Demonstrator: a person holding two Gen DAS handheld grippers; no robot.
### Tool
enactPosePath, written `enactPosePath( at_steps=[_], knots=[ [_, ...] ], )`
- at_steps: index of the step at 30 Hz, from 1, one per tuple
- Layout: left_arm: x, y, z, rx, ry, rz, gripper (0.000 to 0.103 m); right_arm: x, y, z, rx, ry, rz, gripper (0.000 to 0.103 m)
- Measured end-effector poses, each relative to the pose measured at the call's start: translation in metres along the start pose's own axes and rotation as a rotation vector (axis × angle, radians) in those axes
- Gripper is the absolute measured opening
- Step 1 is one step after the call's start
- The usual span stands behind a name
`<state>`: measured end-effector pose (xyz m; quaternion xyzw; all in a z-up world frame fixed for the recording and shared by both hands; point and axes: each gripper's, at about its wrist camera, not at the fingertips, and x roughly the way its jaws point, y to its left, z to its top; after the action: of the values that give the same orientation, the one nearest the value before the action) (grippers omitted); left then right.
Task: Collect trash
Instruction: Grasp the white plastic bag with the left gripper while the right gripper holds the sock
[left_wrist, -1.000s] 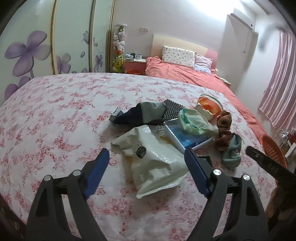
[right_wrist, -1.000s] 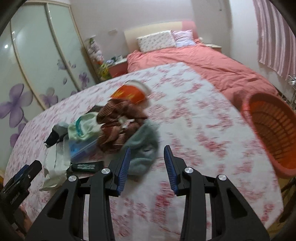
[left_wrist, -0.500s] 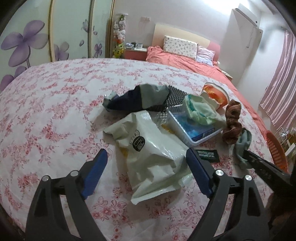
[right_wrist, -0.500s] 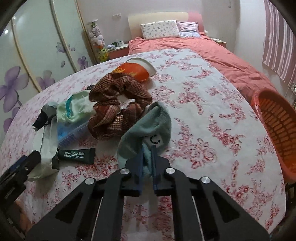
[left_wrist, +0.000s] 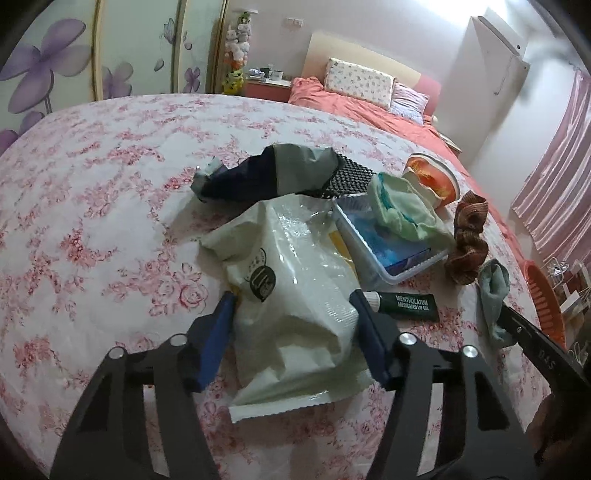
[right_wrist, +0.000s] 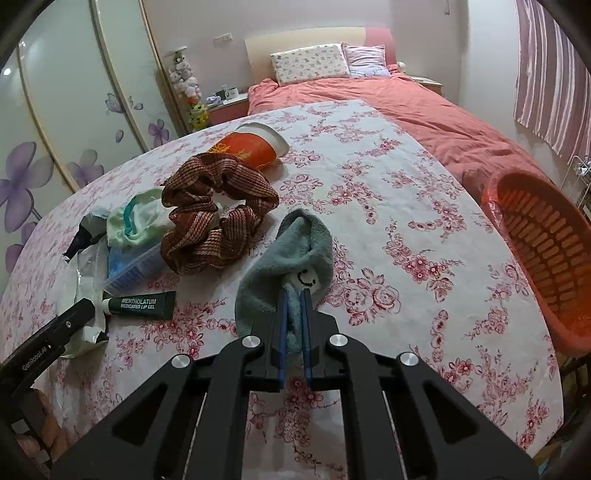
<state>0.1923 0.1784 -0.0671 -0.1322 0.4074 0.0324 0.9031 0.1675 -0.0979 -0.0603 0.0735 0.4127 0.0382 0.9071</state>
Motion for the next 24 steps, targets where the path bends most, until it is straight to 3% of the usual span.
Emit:
enactPosePath(
  at_steps=[6,24],
  knots=[
    [-0.010,0.005,-0.001,-0.014,-0.023,-0.022,0.050,-0.010,-0.001,-0.001,-0.004,-0.022,-0.003,0.007],
    [-0.067,-0.006,0.000,0.014,-0.152,-0.061,0.046,-0.052,-0.024,0.001,0.021,-0.122,-0.019,0.007]
  ],
)
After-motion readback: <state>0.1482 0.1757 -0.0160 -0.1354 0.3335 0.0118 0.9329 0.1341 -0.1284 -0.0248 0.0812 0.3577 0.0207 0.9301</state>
